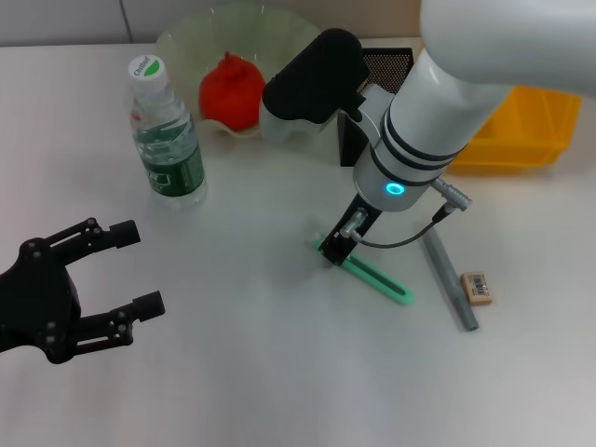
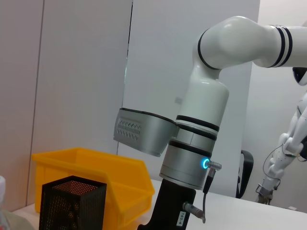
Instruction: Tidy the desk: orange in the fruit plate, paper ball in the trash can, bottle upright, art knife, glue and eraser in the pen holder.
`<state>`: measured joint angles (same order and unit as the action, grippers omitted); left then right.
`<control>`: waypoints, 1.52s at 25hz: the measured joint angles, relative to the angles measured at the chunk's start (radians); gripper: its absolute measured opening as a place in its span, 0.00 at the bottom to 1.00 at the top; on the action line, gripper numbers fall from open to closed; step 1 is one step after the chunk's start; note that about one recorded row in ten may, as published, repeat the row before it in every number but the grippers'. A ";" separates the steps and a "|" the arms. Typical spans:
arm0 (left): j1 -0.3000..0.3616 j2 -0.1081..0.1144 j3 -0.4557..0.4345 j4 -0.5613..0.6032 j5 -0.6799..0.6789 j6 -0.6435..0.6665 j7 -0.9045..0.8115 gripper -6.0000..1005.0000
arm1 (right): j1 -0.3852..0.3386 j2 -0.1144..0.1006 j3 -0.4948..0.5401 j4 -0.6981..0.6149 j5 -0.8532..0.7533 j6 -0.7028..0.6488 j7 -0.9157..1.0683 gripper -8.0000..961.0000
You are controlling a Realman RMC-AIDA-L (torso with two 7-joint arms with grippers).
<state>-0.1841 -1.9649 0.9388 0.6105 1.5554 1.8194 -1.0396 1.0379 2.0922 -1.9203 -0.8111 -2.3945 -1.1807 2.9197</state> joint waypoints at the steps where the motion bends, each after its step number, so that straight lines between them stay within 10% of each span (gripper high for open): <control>1: 0.000 0.000 0.000 0.000 0.000 0.000 0.000 0.85 | -0.006 0.000 0.003 -0.011 0.000 -0.003 -0.001 0.18; 13: 0.007 0.001 0.000 -0.003 0.000 -0.002 0.008 0.85 | -0.211 -0.012 0.306 -0.459 -0.154 -0.120 -0.063 0.18; 22: 0.002 0.003 0.000 -0.026 0.000 -0.010 0.012 0.85 | -0.399 -0.009 0.390 -0.721 -0.155 0.093 -0.235 0.19; 38: -0.002 -0.004 0.000 -0.028 0.000 -0.037 0.010 0.85 | -0.457 -0.010 0.300 -0.470 0.029 0.581 -0.505 0.20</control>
<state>-0.1857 -1.9693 0.9388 0.5828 1.5554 1.7819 -1.0293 0.5805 2.0823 -1.6200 -1.2813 -2.3658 -0.5995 2.4150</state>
